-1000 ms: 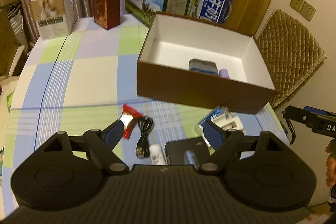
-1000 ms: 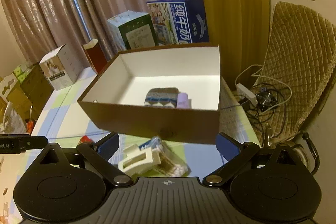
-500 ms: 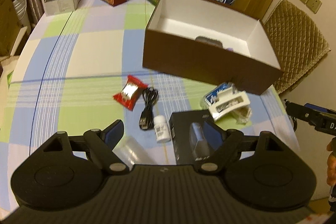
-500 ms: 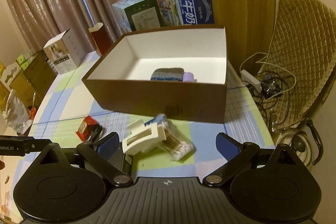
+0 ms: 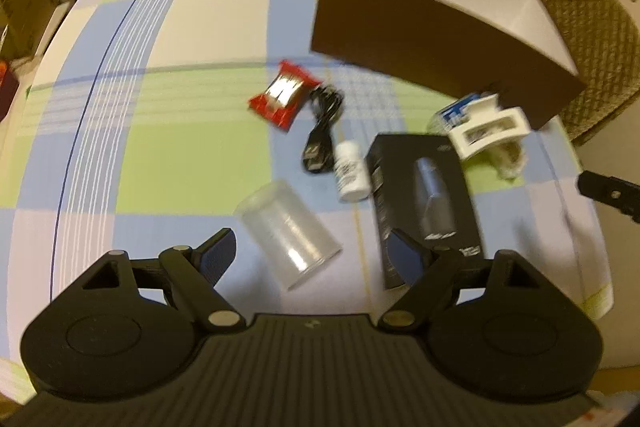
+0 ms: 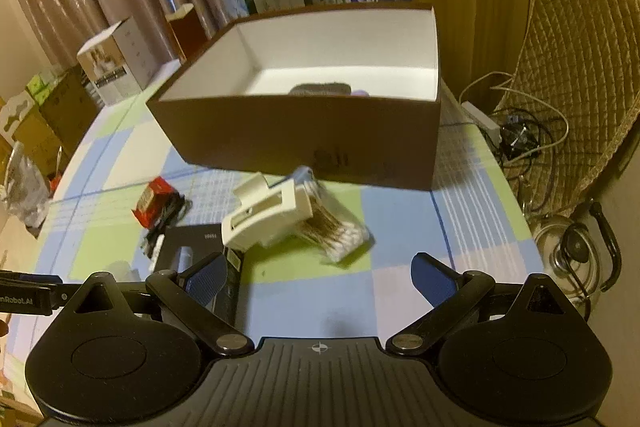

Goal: Organize objects
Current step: 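Grasp clear plastic cup with left tool while right tool grasps white clip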

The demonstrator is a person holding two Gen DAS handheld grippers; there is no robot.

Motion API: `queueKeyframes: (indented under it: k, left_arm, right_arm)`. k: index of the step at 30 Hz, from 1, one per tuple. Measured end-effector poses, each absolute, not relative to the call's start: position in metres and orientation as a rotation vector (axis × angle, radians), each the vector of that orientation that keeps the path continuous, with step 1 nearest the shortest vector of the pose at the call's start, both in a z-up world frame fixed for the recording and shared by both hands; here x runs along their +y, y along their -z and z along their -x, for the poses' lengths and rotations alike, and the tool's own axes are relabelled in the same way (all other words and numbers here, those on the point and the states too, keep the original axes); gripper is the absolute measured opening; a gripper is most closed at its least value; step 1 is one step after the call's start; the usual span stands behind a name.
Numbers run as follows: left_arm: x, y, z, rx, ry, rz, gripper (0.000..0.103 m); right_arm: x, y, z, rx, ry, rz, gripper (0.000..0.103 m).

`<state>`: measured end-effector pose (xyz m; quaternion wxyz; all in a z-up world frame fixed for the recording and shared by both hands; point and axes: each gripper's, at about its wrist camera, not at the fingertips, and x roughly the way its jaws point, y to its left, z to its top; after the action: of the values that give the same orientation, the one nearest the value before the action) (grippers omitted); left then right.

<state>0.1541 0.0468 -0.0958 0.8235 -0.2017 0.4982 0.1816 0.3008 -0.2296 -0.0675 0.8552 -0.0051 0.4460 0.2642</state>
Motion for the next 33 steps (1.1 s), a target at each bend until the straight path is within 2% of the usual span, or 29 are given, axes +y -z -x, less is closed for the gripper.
queueKeyframes:
  k: [14,22,26,32,33]
  left_arm:
    - [0.062,0.136,-0.173,1.105,-0.473,0.481,0.079]
    - [0.072,0.154,-0.191,1.127,-0.499,0.468,0.065]
    - [0.079,0.157,-0.188,1.111,-0.514,0.458,0.053]
    - [0.092,0.157,-0.176,1.092,-0.551,0.431,0.052]
    - [0.095,0.157,-0.173,1.090,-0.563,0.428,0.052]
  right_arm:
    - [-0.236,0.082,-0.312,0.970,-0.513,0.018,0.096]
    - [-0.236,0.083,-0.320,0.960,-0.505,0.039,0.096]
    - [-0.226,0.084,-0.323,0.942,-0.534,0.063,0.096]
    - [-0.194,0.082,-0.326,0.876,-0.615,0.134,0.095]
    - [-0.187,0.082,-0.326,0.860,-0.629,0.153,0.089]
